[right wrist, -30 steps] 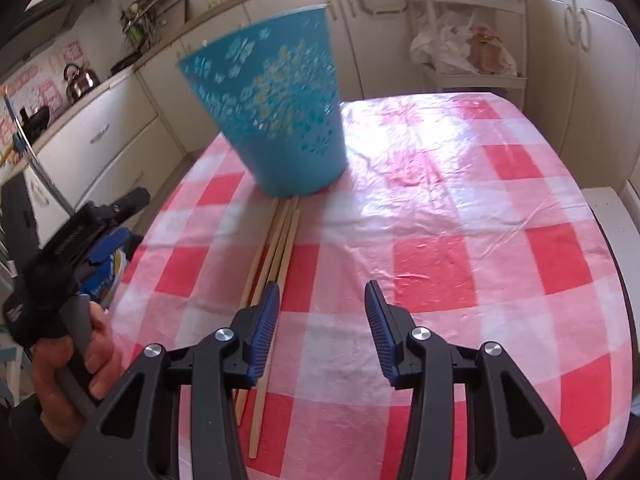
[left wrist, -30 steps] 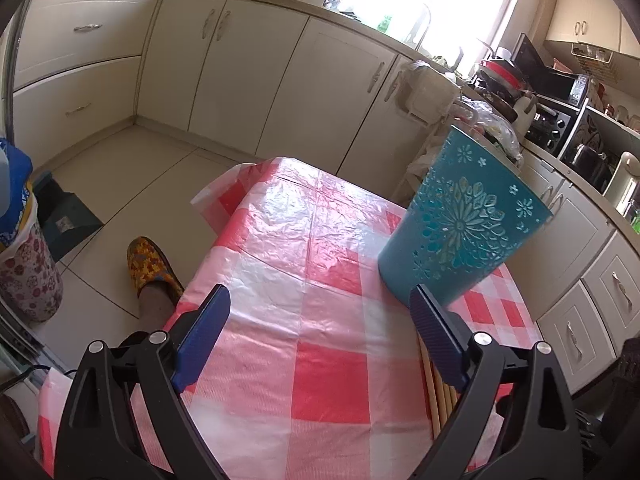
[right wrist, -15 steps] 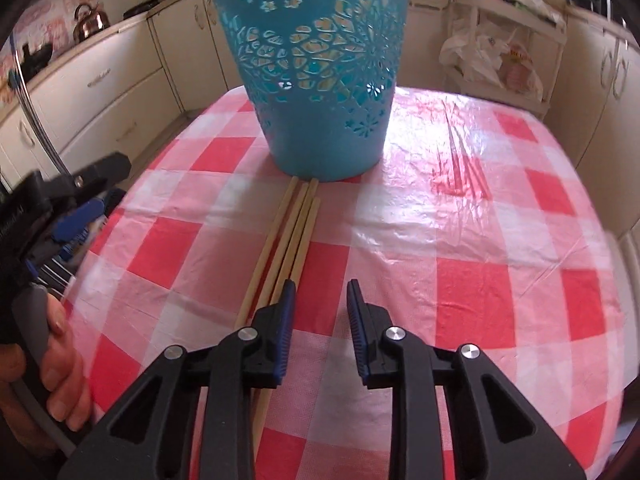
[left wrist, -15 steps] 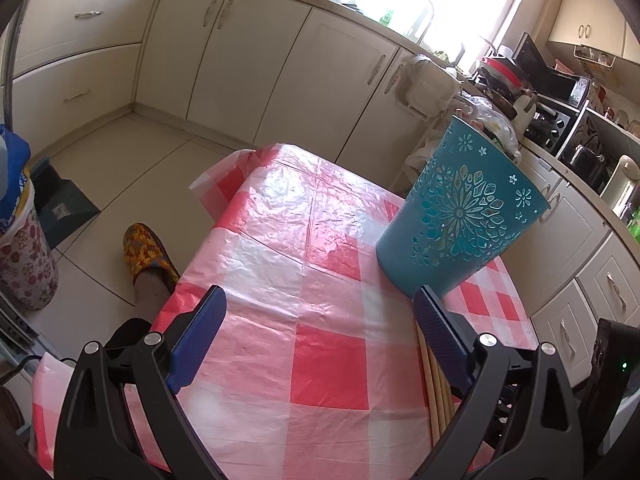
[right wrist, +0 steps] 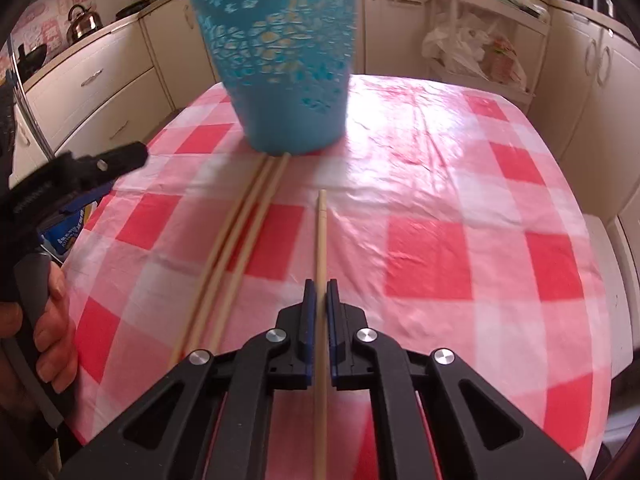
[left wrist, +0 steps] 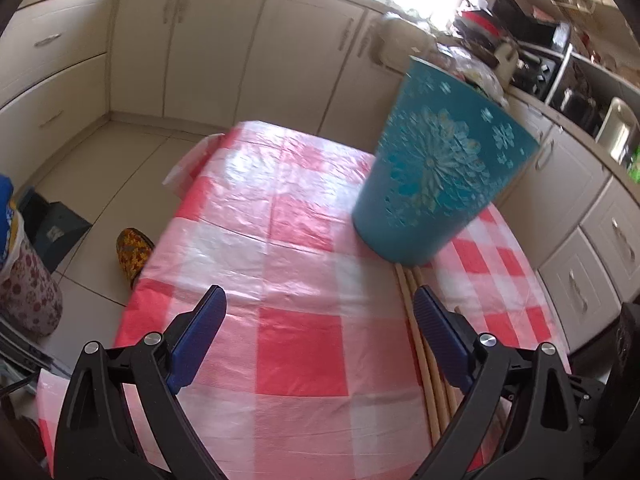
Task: Organize utensils
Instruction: 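Lower the right gripper to the pile and grasp another stick, then lower the left gripper to the pile and grasp a stick while the right holds its stick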
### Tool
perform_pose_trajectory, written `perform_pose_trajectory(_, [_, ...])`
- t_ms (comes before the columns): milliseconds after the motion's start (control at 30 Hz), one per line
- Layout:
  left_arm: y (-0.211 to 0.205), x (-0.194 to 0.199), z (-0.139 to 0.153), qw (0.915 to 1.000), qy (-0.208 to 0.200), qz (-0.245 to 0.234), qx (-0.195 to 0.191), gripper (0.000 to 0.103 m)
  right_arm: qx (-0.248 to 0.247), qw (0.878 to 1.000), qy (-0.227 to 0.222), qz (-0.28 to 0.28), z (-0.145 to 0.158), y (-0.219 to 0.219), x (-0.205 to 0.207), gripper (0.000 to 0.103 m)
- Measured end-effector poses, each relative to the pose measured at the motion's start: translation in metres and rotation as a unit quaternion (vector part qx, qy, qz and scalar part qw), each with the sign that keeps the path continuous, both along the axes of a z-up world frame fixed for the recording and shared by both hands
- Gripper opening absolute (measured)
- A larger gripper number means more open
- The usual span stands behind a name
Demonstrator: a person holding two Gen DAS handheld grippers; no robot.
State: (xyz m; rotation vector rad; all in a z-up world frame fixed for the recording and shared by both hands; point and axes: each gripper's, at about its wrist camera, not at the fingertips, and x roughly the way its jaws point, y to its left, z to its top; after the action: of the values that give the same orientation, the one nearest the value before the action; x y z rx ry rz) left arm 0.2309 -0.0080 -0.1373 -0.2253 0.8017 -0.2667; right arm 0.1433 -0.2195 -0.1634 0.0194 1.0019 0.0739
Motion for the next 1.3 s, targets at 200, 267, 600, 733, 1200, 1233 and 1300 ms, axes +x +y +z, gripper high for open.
perform_pose_trajectory(200, [-0.062,0.014,-0.01,0.9937,0.032,-0.049,0.096,0.09,0.041,0.999,-0.002,-0.015,0.0,-0.022,-0.01,0.006])
perform_pose_trajectory(267, [-0.071,0.018,-0.013,0.991,0.04,-0.049,0.118,0.089,0.045,0.999,-0.002,-0.016,0.0,-0.025,-0.01,0.006])
perform_pose_trajectory(600, [-0.089,0.018,-0.019,0.9802,0.045,-0.07,0.179,0.056,0.025,1.0,0.005,-0.004,0.0,-0.018,0.0,0.01])
perform_pose_trajectory(733, [-0.096,0.001,-0.015,0.9774,0.038,-0.112,0.175,0.015,0.003,1.0,0.0,0.0,0.0,-0.011,0.001,0.007])
perform_pose_trajectory(1200, [-0.049,-0.029,-0.011,0.9858,0.08,-0.119,0.088,0.032,0.022,0.999,0.025,0.01,0.004,-0.015,-0.011,0.012])
perform_pose_trajectory(1233, [-0.052,-0.026,-0.01,0.9846,0.079,-0.117,0.103,0.042,0.018,0.999,0.025,0.012,0.003,-0.014,-0.009,0.012])
perform_pose_trajectory(1300, [-0.059,-0.022,-0.012,0.9807,0.079,-0.122,0.131,0.043,0.002,0.999,0.026,0.021,0.003,-0.01,-0.009,0.012])
